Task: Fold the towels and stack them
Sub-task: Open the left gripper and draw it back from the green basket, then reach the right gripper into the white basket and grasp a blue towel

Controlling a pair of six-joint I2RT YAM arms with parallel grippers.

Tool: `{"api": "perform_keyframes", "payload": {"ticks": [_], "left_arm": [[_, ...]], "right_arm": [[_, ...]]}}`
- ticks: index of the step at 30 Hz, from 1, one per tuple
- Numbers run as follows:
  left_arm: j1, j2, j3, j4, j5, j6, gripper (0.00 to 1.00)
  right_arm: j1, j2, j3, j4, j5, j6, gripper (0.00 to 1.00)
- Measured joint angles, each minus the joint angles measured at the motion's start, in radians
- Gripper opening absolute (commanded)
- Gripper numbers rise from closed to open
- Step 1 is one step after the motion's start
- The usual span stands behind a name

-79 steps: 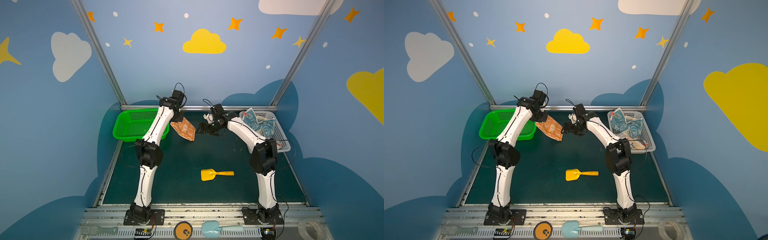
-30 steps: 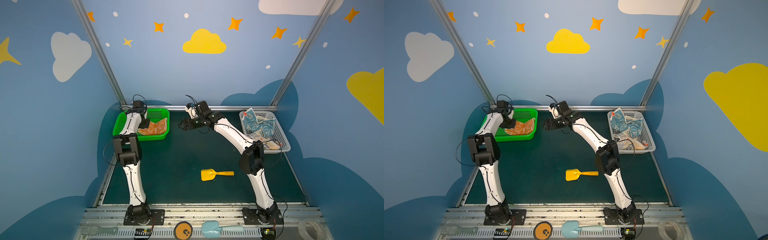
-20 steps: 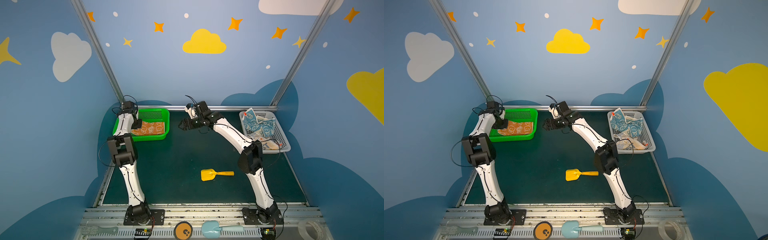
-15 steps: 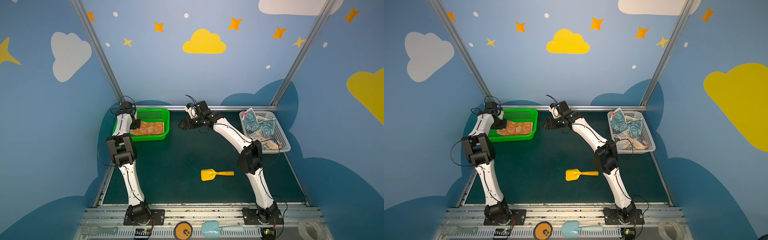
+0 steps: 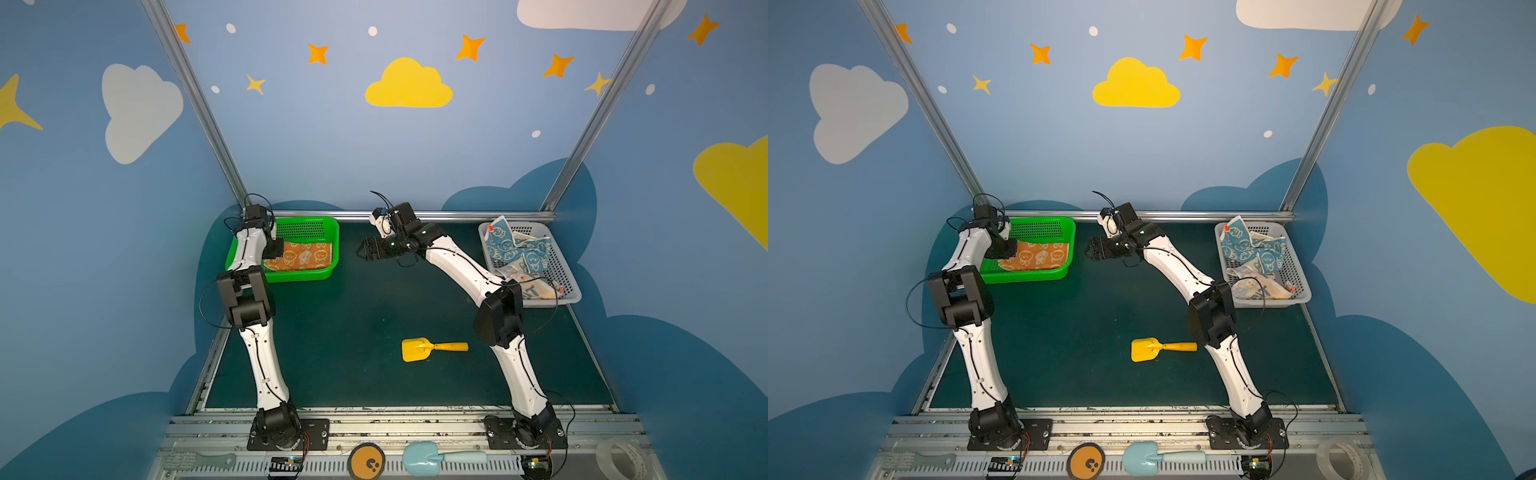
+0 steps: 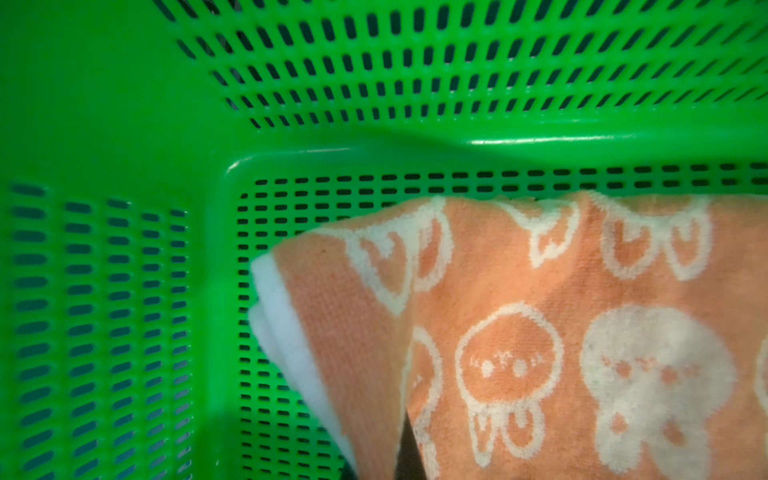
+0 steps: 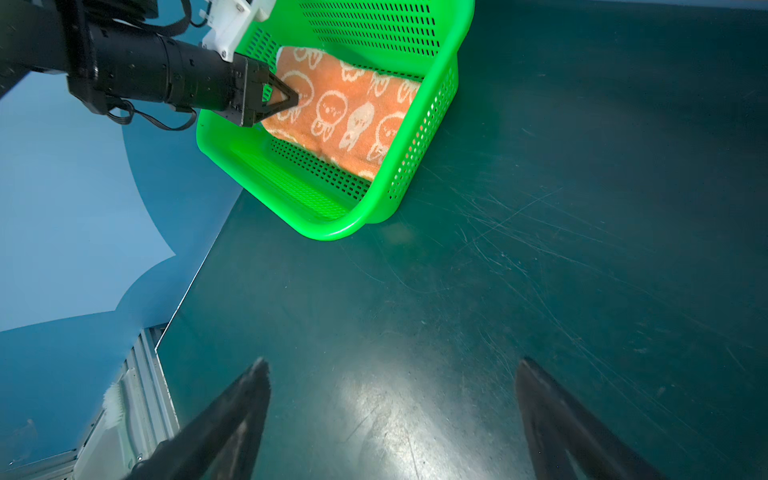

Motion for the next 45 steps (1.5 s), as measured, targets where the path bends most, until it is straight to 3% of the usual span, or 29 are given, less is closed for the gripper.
{"api": "perform_keyframes", "payload": {"ticks": [6, 12, 13, 15, 17, 18, 24, 28, 36, 40, 45], "left_arm": [[0.004, 0.0, 0.013, -0.002, -0.034, -0.004, 0.07], [0.02, 0.0, 0.014, -0.003, -0.033, -0.023, 0.24], [0.022, 0.0, 0.014, -0.003, -0.034, -0.024, 0.29], [0.026, 0.0, 0.015, -0.003, -0.036, -0.033, 0.54], [0.026, 0.0, 0.023, -0.008, -0.038, -0.043, 0.97], [0.026, 0.0, 0.031, -0.013, -0.039, -0.05, 1.0], [0.005, -0.028, 0.06, -0.027, -0.094, -0.094, 1.0], [-0.062, -0.177, -0.038, 0.009, -0.143, -0.095, 1.0], [-0.356, -0.595, -0.355, 0.301, -0.26, -0.008, 1.0], [-0.483, -0.628, -0.38, 0.38, -0.299, 0.027, 1.0], [-0.659, -0.606, -0.4, 0.446, -0.335, 0.062, 1.0]], "right_arm": [[-0.003, 0.005, 0.0, 0.001, -0.006, 0.008, 0.91], [-0.008, 0.005, 0.0, 0.003, -0.013, 0.011, 0.91], [-0.009, 0.005, 0.0, 0.003, -0.013, 0.011, 0.91], [-0.01, 0.005, 0.0, 0.003, -0.013, 0.011, 0.91], [-0.01, 0.005, 0.0, 0.005, -0.013, 0.011, 0.91], [-0.011, 0.005, 0.0, 0.005, -0.013, 0.011, 0.91], [-0.02, 0.004, 0.0, -0.001, -0.008, 0.008, 0.92], [-0.039, -0.01, -0.001, -0.04, 0.023, -0.003, 0.93], [-0.184, -0.259, -0.189, -0.102, 0.175, -0.046, 0.94], [-0.301, -0.435, -0.34, -0.107, 0.309, -0.057, 0.96], [-0.455, -0.58, -0.507, -0.103, 0.392, -0.036, 0.96]]}}
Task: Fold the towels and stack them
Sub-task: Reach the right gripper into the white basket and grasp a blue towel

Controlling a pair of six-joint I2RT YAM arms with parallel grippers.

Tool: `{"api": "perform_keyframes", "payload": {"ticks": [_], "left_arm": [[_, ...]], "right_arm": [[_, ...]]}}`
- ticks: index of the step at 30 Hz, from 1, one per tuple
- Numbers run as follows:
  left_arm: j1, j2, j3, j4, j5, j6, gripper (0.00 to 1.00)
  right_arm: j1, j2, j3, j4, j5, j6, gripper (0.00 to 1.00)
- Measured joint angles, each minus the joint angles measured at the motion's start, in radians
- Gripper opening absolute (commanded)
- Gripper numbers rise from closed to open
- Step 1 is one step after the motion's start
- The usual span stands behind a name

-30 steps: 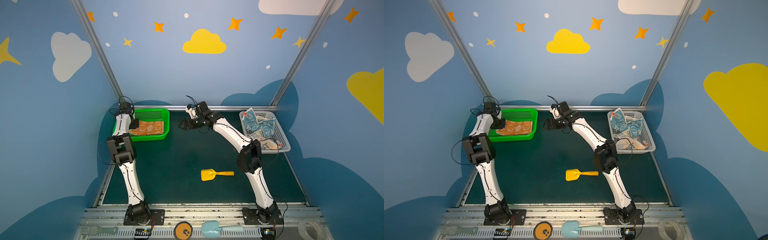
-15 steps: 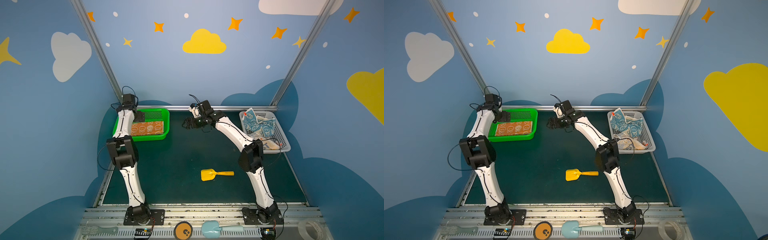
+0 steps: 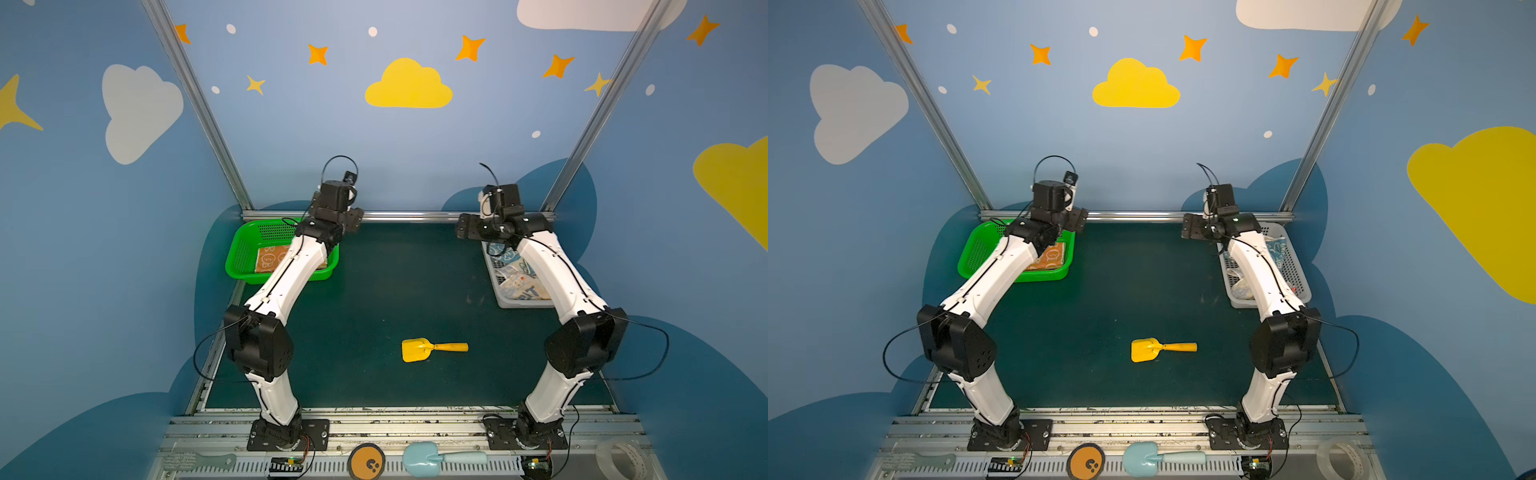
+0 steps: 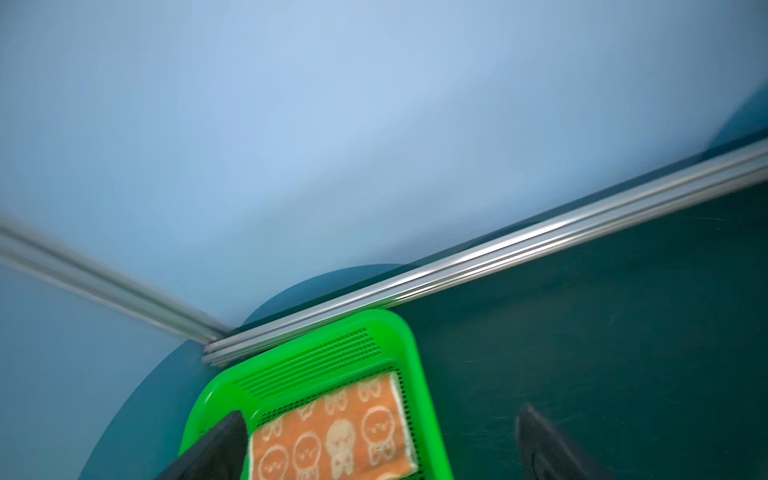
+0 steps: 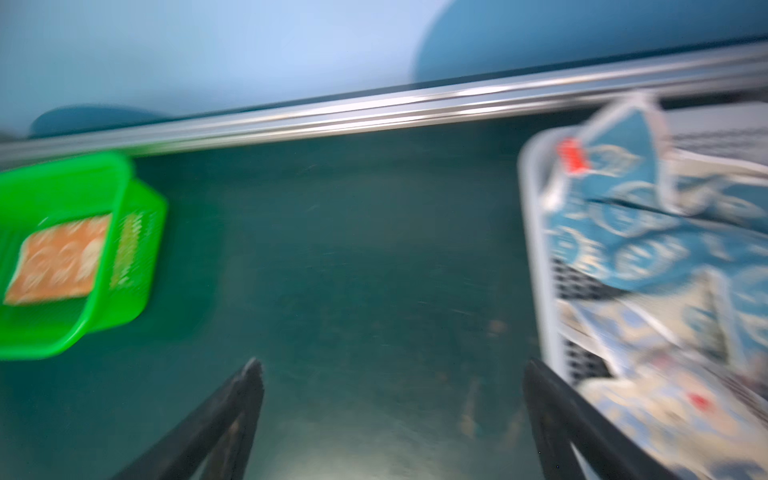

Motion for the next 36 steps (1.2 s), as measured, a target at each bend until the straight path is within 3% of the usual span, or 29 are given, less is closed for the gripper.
{"api": "perform_keyframes", "payload": {"ticks": [10, 14, 19, 25, 36], "left_arm": [[-0.314, 0.26, 0.163, 0.107, -0.038, 0.035, 1.0], [-0.405, 0.396, 0.248, 0.159, -0.066, 0.096, 1.0], [-0.492, 0.538, 0.35, 0.211, -0.102, 0.18, 1.0], [-0.529, 0.614, 0.443, 0.212, -0.103, 0.225, 1.0], [-0.519, 0.705, 0.552, 0.261, -0.117, 0.28, 1.0]], "right_arm": [[-0.276, -0.06, -0.288, 0.083, -0.018, 0.135, 0.96], [-0.347, 0.002, -0.278, 0.13, -0.078, 0.196, 0.96], [-0.42, 0.215, -0.133, 0.136, -0.253, 0.272, 0.96], [-0.431, 0.433, 0.037, 0.123, -0.375, 0.315, 0.96], [-0.409, 0.556, 0.179, 0.097, -0.447, 0.353, 0.83]]}}
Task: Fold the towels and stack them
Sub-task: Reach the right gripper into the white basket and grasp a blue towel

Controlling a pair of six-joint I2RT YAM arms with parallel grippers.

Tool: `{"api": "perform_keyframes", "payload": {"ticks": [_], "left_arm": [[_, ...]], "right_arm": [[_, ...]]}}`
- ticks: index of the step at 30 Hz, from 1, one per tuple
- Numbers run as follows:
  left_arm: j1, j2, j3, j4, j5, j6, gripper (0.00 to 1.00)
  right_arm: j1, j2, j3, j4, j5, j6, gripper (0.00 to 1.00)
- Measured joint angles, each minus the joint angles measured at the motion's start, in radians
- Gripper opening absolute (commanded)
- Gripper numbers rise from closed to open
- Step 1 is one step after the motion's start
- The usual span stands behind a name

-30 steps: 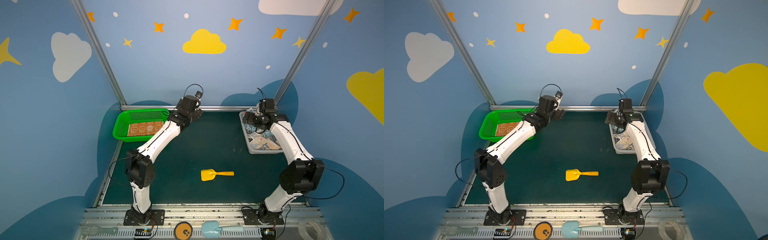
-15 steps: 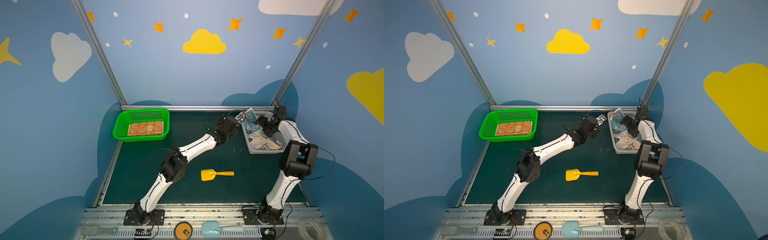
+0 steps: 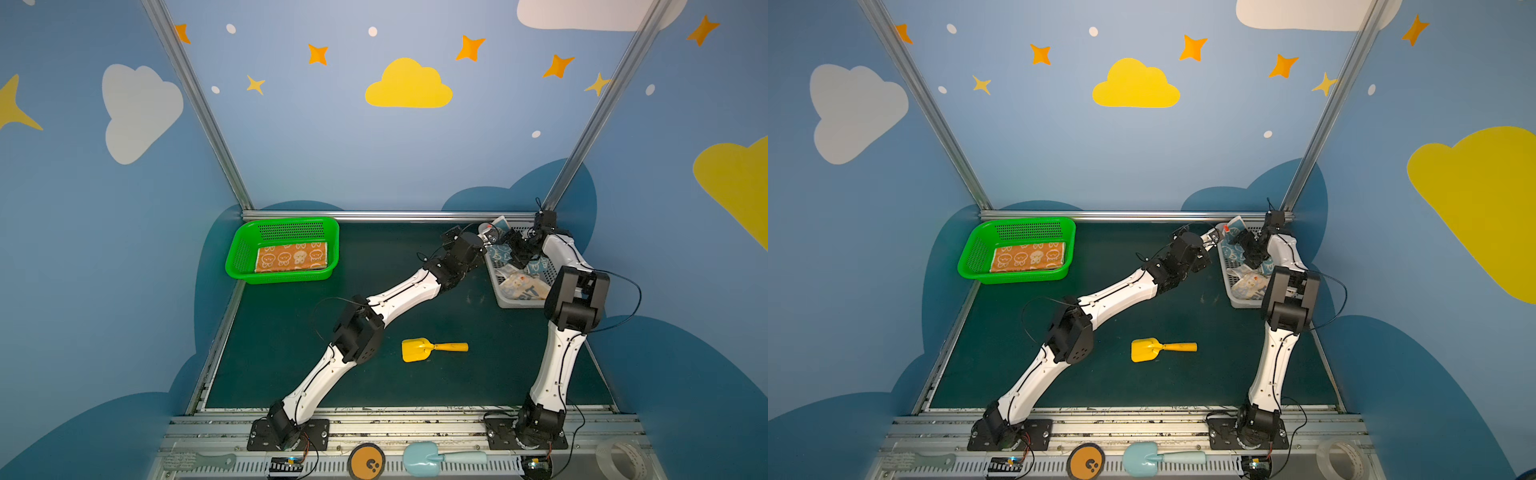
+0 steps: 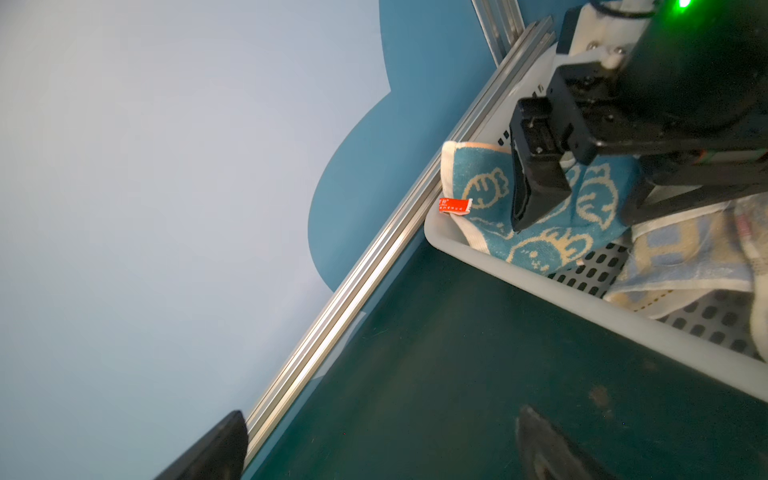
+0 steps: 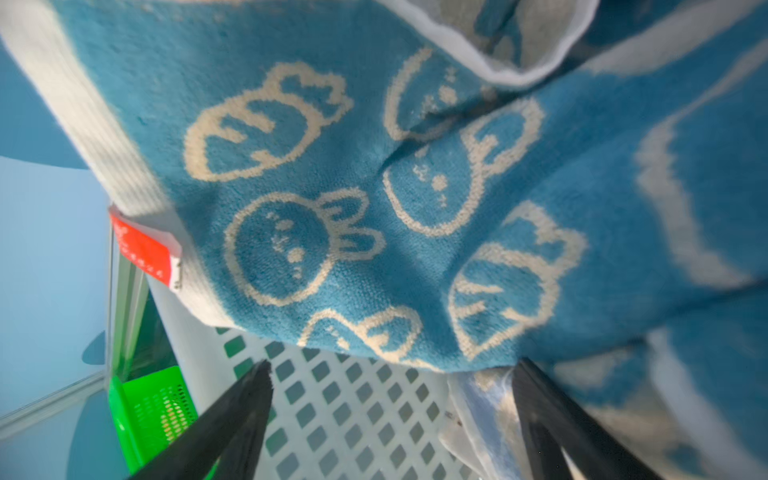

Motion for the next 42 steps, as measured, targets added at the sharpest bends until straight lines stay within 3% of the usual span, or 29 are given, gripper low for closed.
{"api": "perform_keyframes", "payload": {"ticks": [6, 8, 11, 12, 19, 25, 31, 37, 42], "left_arm": [[0.0, 0.025, -0.027, -0.002, -0.002, 0.018, 1.0], [0.001, 0.025, -0.029, 0.0, -0.004, 0.019, 1.0], [0.003, 0.025, -0.029, 0.006, -0.006, 0.021, 1.0], [0.003, 0.025, -0.03, 0.006, -0.006, 0.021, 1.0], [0.008, 0.023, -0.038, 0.011, -0.021, 0.02, 1.0], [0.018, -0.042, -0.174, 0.031, -0.031, 0.0, 1.0], [0.08, -0.192, -0.286, -0.053, -0.012, -0.153, 1.0], [0.161, -0.519, -0.579, -0.048, -0.006, -0.32, 1.0], [0.208, -0.769, -0.837, -0.031, -0.002, -0.462, 1.0]], "right_arm": [[0.002, 0.057, 0.046, -0.012, 0.002, 0.025, 0.7], [0.002, 0.075, 0.063, -0.019, 0.006, 0.032, 0.58], [0.003, 0.091, 0.078, -0.025, 0.01, 0.032, 0.26], [0.002, 0.092, 0.079, -0.026, 0.011, 0.036, 0.21], [0.003, 0.091, 0.083, -0.028, 0.004, 0.031, 0.0], [0.013, 0.023, 0.076, -0.059, -0.004, 0.019, 0.0], [0.074, -0.172, 0.079, -0.093, -0.003, -0.045, 0.0], [0.287, -0.364, 0.106, -0.102, 0.035, -0.145, 0.0], [0.502, -0.436, 0.132, -0.101, 0.087, -0.183, 0.0]]}}
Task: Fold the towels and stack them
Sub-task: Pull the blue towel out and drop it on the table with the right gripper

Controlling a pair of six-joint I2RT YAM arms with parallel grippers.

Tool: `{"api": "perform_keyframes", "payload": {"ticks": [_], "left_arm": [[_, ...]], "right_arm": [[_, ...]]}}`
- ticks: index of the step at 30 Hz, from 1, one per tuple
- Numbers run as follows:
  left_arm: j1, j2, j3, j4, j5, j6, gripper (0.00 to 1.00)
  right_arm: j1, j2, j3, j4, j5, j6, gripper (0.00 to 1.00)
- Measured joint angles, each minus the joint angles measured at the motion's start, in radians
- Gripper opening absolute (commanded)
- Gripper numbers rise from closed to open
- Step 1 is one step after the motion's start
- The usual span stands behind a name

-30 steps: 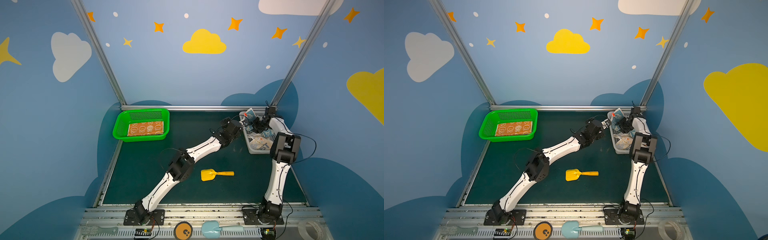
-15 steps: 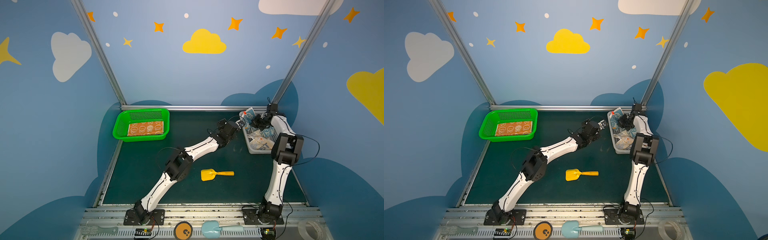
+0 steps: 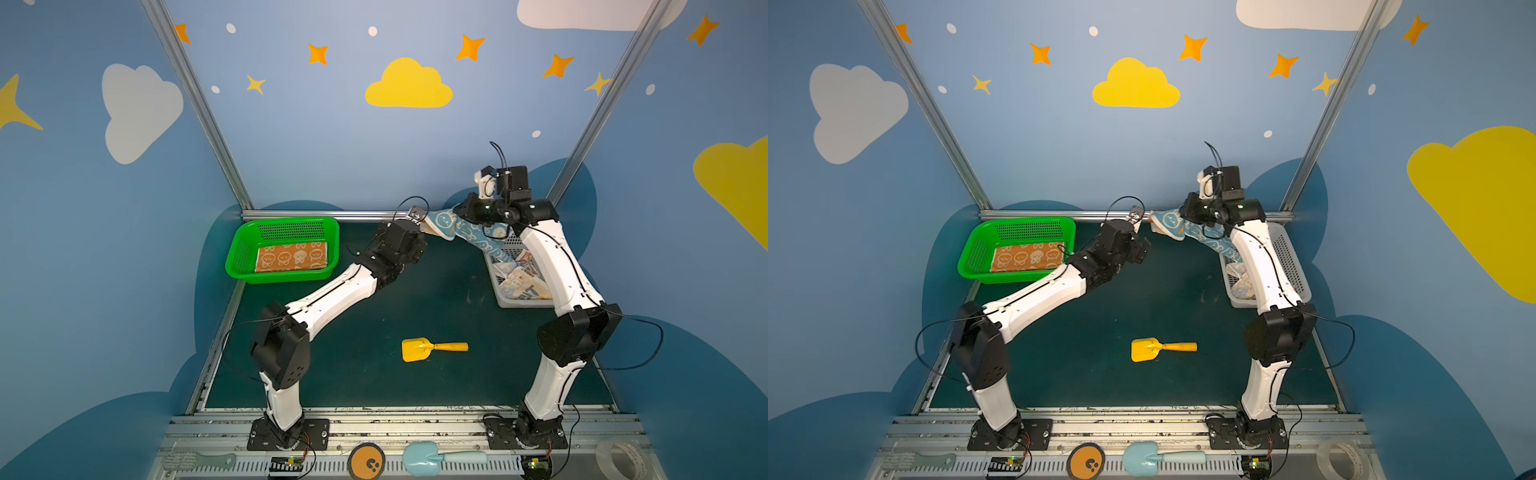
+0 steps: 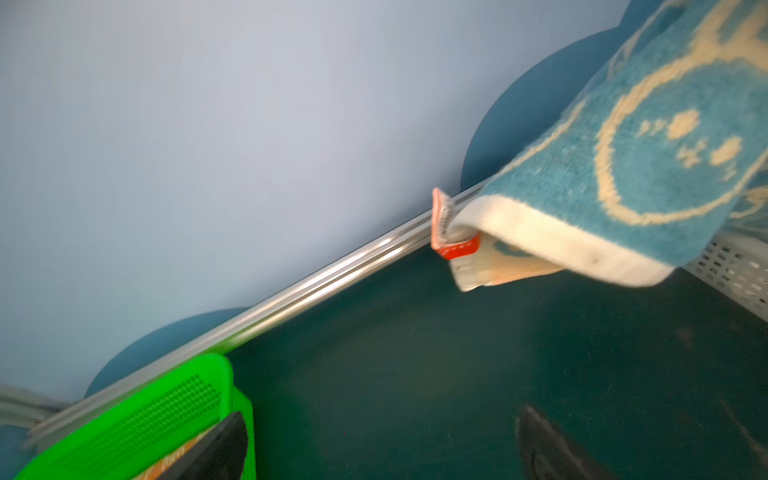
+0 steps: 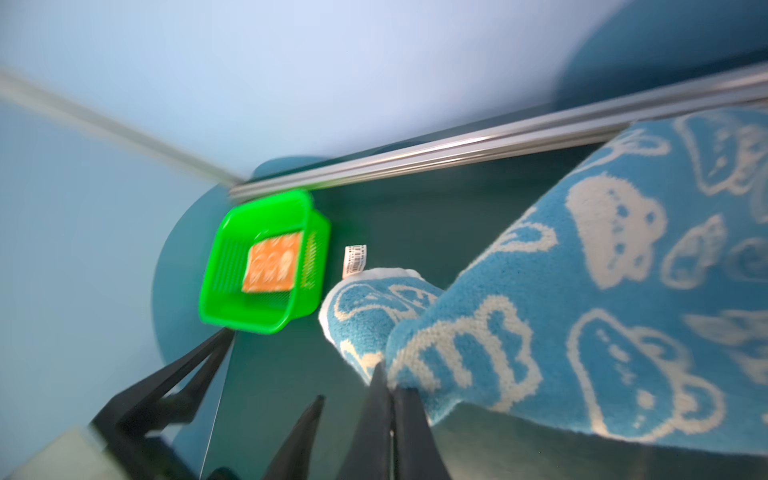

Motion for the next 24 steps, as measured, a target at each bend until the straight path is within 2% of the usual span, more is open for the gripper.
{"api": "perform_keyframes", "payload": {"ticks": [4, 8, 11, 18, 24], "left_arm": [[0.049, -0.156, -0.195, 0.004, 0.0, -0.079, 1.0], [0.108, -0.252, -0.305, -0.002, -0.007, -0.137, 1.0], [0.137, -0.302, -0.354, 0.006, -0.027, -0.173, 1.0], [0.161, -0.311, -0.398, 0.031, -0.009, -0.261, 1.0], [0.169, -0.293, -0.443, 0.033, 0.008, -0.311, 1.0]], "right_arm": [[0.117, 0.006, 0.047, -0.008, 0.032, -0.021, 0.0], [0.166, 0.066, 0.151, -0.02, 0.036, -0.034, 0.0], [0.187, 0.121, 0.171, -0.016, 0.036, -0.046, 0.0], [0.213, 0.307, 0.051, 0.018, -0.007, -0.033, 0.0], [0.239, 0.461, 0.048, 0.0, -0.054, -0.015, 0.0]]}}
